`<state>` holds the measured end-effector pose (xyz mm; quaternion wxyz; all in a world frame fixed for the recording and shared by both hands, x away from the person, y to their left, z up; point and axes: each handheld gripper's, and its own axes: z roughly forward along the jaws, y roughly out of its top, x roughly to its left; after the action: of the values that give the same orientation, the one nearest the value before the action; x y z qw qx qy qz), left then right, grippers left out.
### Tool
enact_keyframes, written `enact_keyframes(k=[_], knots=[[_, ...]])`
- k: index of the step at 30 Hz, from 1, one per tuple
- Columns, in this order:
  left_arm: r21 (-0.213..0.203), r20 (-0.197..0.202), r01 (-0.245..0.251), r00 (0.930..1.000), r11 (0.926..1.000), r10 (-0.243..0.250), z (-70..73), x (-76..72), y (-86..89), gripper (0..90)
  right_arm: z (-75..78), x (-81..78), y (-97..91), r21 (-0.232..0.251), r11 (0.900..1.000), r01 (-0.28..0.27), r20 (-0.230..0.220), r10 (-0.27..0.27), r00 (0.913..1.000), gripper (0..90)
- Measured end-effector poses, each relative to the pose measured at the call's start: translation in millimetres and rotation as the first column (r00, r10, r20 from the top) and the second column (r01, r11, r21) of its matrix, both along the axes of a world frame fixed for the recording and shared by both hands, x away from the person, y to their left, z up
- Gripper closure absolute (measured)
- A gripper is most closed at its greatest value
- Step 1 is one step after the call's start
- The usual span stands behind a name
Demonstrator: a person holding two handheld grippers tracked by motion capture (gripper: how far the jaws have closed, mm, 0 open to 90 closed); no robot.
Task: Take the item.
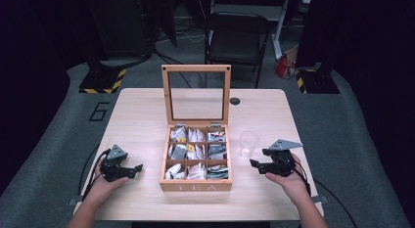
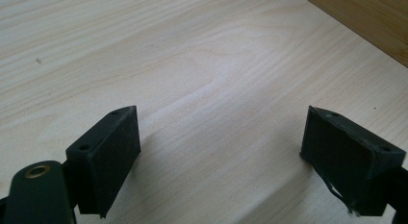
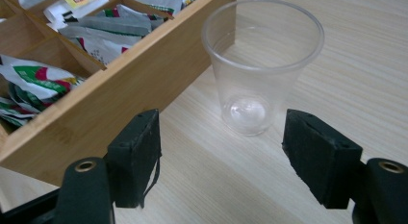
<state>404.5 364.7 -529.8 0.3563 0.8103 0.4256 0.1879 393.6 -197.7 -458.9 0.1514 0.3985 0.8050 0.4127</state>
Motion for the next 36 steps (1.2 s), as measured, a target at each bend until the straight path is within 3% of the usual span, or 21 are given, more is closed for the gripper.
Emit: enact_keyframes(k=[12,19,36], knots=[[0.001,-0.001,0.001,1.0,1.0,-0.001,0.1,0.0,0.1,13.0,12.0,-1.3,7.0,0.019,0.9997,-0.016,-0.003,0.016,0.9999,28.9],[0.005,-0.001,0.003,1.0,1.0,-0.003,0.2,0.0,0.3,13.0,25.7,-1.0,15.9,0.012,0.9989,-0.044,0.028,0.044,0.9986,29.3],[0.001,0.0,0.001,1.0,1.0,-0.001,0.0,0.0,0.1,13.0,36.5,6.6,33.8,-0.006,0.9961,-0.088,0.039,0.088,0.9954,29.7]])
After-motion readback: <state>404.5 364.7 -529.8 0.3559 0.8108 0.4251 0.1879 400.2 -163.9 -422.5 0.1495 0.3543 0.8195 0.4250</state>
